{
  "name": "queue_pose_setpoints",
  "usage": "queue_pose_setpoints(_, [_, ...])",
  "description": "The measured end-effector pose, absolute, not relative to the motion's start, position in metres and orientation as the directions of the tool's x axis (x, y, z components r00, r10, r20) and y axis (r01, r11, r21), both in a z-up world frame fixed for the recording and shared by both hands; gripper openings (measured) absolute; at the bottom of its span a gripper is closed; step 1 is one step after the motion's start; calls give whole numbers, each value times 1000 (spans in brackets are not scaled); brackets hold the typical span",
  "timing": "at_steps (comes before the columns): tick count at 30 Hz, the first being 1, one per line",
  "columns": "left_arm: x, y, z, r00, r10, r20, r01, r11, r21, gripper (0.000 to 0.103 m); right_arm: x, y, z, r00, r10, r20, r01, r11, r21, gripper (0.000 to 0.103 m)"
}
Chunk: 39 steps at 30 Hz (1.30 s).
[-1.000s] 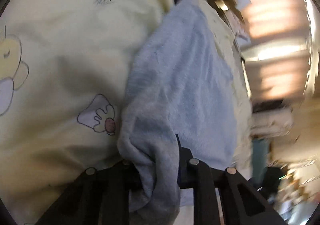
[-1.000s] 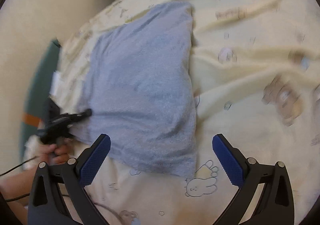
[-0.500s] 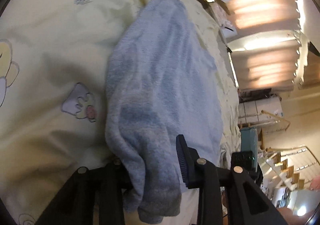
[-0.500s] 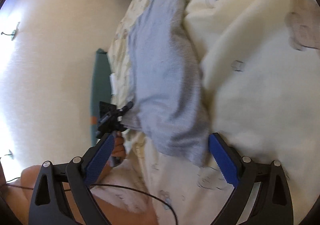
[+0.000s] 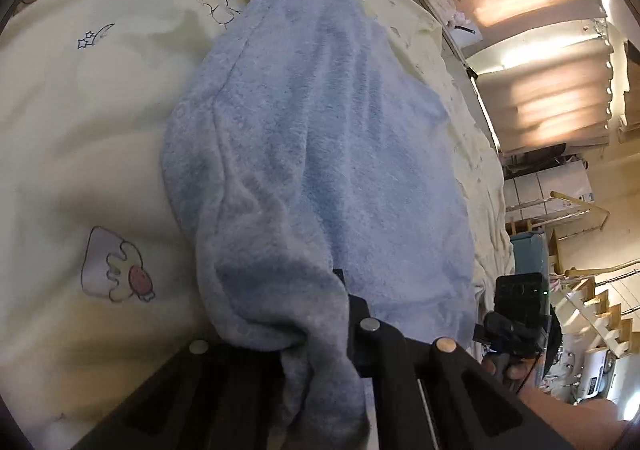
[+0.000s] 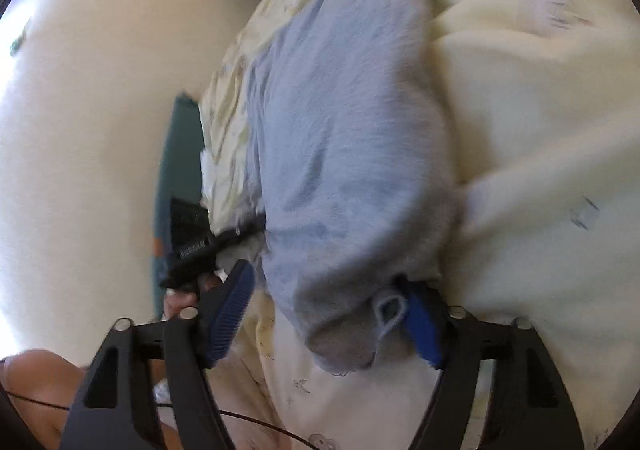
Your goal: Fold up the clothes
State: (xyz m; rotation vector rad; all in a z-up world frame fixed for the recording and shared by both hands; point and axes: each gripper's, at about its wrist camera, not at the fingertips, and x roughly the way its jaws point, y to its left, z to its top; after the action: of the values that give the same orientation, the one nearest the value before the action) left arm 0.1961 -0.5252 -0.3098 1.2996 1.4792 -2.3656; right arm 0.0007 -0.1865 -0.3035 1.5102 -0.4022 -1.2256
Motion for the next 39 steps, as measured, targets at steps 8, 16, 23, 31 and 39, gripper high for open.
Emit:
queue_pose_setpoints(8, [209,-525,-315,-626,352,-696,486,-522,-701,7,-5,-167,-317,365,-845,-391,194,-341,920,76])
queue_pose_setpoints(16, [209,-522,-302,-633,281,-722,486,-581,-653,4,13,-218,-306,299,-757,-581,345,-482,806,23])
queue_pose_setpoints(23, [186,-538,-230,-748,244,-617,378,-608,-698,4,-10,-214,-241,142,-851,-506,348,-435,830,17])
queue_pose_setpoints(31, [131,-578,-137,-810,186,-557,311,-669,-675,4,-56,-261,-129,53,-922,-384,454,-320,832,16])
queue_pose_setpoints(39, [83,-633,-46,-823,73,-564,319,-761,-564,4,-86,-339,-44,5,-945,-327,560,-268,784,16])
